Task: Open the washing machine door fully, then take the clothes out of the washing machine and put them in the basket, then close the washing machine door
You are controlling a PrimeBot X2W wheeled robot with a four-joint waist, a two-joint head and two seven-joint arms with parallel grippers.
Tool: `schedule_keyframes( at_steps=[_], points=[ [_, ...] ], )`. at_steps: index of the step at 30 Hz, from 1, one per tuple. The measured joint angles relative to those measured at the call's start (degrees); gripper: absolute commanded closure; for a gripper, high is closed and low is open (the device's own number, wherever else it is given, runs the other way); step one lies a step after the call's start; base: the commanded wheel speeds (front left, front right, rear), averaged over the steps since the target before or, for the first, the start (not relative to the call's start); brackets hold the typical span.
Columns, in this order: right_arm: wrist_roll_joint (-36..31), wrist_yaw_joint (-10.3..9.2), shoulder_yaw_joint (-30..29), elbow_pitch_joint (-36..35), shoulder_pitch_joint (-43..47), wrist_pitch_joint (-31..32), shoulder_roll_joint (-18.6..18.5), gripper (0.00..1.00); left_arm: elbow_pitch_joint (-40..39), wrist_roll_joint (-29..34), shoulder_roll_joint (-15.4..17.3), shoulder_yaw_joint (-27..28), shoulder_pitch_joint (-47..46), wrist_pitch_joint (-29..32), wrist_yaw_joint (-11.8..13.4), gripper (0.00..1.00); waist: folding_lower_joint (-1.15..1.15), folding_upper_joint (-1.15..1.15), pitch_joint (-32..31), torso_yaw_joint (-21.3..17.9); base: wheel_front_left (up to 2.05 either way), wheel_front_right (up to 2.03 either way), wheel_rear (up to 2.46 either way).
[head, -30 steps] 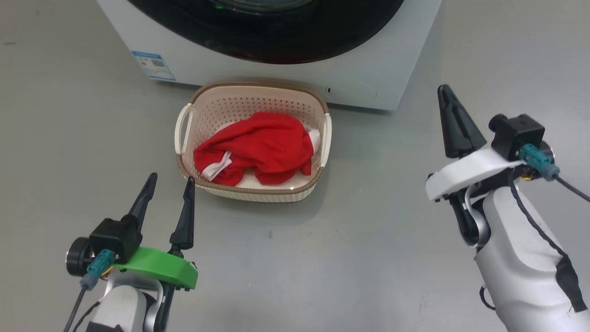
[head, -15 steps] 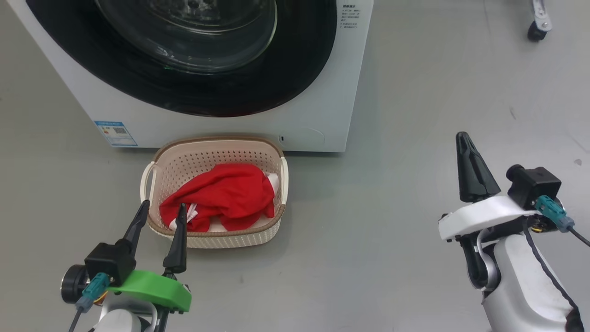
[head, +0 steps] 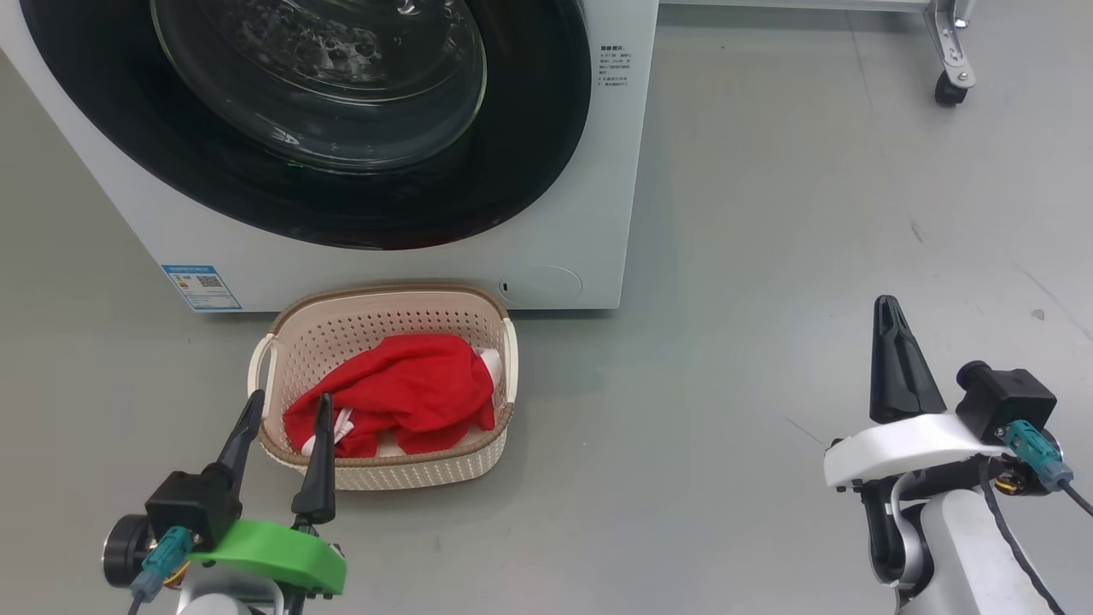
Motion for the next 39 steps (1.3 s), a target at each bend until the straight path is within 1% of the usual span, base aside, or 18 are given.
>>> schedule_keyframes(
  at_steps=[4, 5, 6, 7, 22, 30, 39],
  points=[
    [0.03, 0.3, 0.15, -0.64, 1.37, 0.0, 0.42, 1.0, -0.11, 0.13, -0.07, 0.08, 0.6, 0.0, 0.0, 0.0, 0.0, 0.0, -0.1, -0.01, 0.0, 0.0, 0.0],
    [0.09, 0.54, 0.44, -0.57, 1.87, 0.0, 0.47, 0.73, -0.1, 0.19, -0.08, 0.1, 0.69, 0.0, 0.0, 0.0, 0.0, 0.0, -0.12, 0.0, 0.0, 0.0, 0.0],
    [-0.12, 0.63, 0.74, -0.59, 2.38, 0.0, 0.53, 0.28, -0.08, 0.19, -0.12, 0.13, 0.75, 0.0, 0.0, 0.0, 0.0, 0.0, -0.13, 0.02, 0.0, 0.0, 0.0],
    [-0.65, 0.63, 0.9, -0.67, 2.79, 0.0, 0.55, 0.0, -0.07, 0.19, -0.13, 0.15, 0.84, 0.0, 0.0, 0.0, 0.0, 0.0, -0.13, 0.03, 0.0, 0.0, 0.0],
    [-1.42, 0.83, 0.46, -2.9, 3.36, 0.0, 0.74, 0.0, 0.07, 0.53, -0.22, 0.14, 1.3, 0.0, 0.0, 0.0, 0.0, 0.0, 0.2, 0.25, 0.0, 0.0, 0.0],
    [-1.67, 0.87, 0.13, -3.54, 4.38, 0.0, 0.88, 0.0, -1.14, 4.67, -0.08, -0.81, 1.25, 0.0, -0.05, 0.0, 0.0, 0.0, -0.12, 0.45, 0.0, 0.0, 0.0],
    [-2.15, 0.97, 0.05, -3.91, 4.56, 0.0, 1.02, 0.0, -0.81, 5.08, -0.22, -0.65, 1.32, 0.0, 0.03, 0.0, 0.0, 0.0, -0.41, 0.59, 0.0, 0.0, 0.0]
  ],
)
